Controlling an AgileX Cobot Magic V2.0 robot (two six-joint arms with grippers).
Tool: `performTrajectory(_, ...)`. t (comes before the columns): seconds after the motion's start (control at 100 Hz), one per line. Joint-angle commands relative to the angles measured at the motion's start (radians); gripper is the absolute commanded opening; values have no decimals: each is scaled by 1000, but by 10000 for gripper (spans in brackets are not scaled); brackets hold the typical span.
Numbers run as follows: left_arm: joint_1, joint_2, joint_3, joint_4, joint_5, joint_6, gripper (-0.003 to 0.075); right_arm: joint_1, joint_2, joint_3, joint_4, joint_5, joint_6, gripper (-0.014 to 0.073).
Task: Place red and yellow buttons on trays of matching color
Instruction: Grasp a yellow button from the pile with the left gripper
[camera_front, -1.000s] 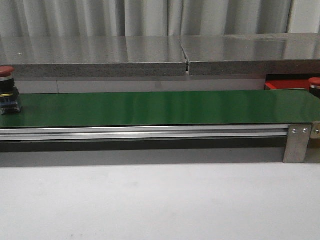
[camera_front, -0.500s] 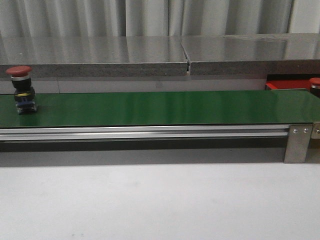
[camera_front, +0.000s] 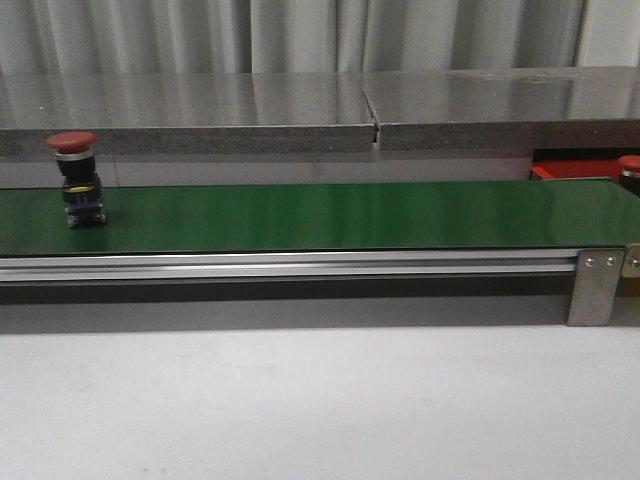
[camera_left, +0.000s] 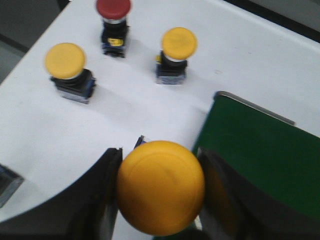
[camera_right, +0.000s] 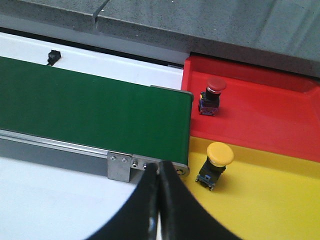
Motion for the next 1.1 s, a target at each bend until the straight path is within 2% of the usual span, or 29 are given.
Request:
performTrajectory(0.0,-48,-50,-22,-19,-56,1,96,-1,2,-25,13,-79,-9,-69)
performTrajectory(0.23,-129,-28,-22,-8,-31,1,97,-1,2,-25,13,-79,-9,-69)
performTrajectory(0.43,-150,6,-22,-8,-7,1,111,-1,2,-25,13,-79,-9,-69)
performTrajectory(0.5,-150,9,-22,-14,-11,1,171,-1,2,-25,13,-79,-9,-69)
performTrajectory(0.67,-150,9,-22,-32,-16,1,483,-1,2,-25,13,-79,-9,-69)
performTrajectory(0.74,-150,9,-22,-44,-22,1,544,-1,2,-25,13,-79,-9,-69)
performTrajectory(0.99,-188,-90,-22,-55,-76,1,541,-1,2,-25,13,-79,-9,-69)
performTrajectory(1.06,-214,-136,-20,-53,-76,1,485,-1,2,-25,13,-79,-9,-69)
performTrajectory(1.09,-232,-156,-18,-53,-76,1,430,-1,2,-25,13,-79,-9,-69)
